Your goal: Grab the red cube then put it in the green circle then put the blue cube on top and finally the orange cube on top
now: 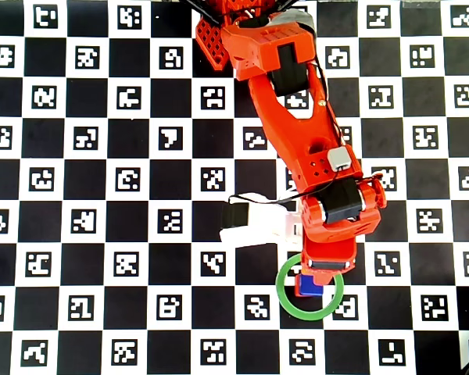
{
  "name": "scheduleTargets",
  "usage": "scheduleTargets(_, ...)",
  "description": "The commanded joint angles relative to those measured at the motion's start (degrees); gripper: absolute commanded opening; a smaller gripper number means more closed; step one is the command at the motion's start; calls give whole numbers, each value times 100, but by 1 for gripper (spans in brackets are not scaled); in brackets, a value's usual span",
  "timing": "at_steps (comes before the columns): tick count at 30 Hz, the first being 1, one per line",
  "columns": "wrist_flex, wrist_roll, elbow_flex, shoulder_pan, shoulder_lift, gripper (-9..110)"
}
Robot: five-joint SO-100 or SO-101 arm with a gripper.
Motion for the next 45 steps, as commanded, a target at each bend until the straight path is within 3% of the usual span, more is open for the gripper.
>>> scheduleTargets(1,-79,26,-642,-88,79,9)
scheduleTargets(45,-167,-62,-1283,44,-729,9)
